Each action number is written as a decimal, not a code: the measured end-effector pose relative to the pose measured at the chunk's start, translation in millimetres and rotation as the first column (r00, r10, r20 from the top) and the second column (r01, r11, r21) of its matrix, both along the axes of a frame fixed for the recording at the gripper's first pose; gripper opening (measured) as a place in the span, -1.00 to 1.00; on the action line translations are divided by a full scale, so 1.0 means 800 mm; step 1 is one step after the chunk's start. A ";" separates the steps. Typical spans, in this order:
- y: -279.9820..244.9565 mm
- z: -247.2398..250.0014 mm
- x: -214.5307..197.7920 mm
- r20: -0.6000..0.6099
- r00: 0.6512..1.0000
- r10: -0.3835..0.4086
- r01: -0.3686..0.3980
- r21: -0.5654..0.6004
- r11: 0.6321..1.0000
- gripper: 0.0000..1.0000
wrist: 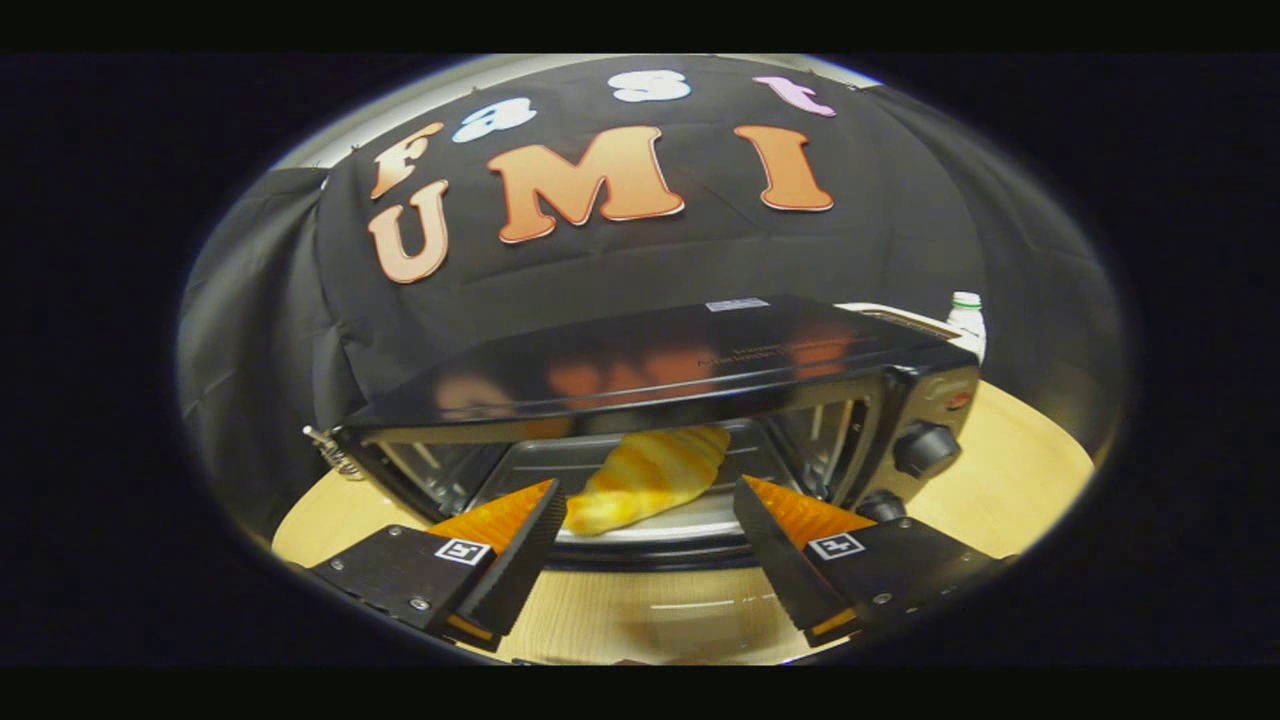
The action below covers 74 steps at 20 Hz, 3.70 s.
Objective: Open the toaster oven, put the food inside, and close the toaster oven door.
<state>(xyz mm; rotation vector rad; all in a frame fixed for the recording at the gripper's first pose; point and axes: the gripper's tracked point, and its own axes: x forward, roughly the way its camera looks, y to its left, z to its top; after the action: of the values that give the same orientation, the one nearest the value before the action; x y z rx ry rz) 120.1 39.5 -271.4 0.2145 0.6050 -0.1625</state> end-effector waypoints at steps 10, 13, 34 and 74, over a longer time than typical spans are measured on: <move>0.015 -0.004 -0.178 -0.122 0.987 0.109 -0.100 0.079 0.992 0.98; 0.020 -0.019 -0.221 -0.175 0.977 0.123 -0.102 0.120 0.987 0.98; 0.070 0.004 -0.143 -0.129 0.966 0.223 -0.213 0.082 0.973 0.95; -0.023 0.355 -0.157 0.505 0.851 0.145 -0.031 -0.228 0.973 0.95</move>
<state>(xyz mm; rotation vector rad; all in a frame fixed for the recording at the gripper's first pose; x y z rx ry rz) -5.3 20.7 12.5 0.0157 0.0519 -0.0721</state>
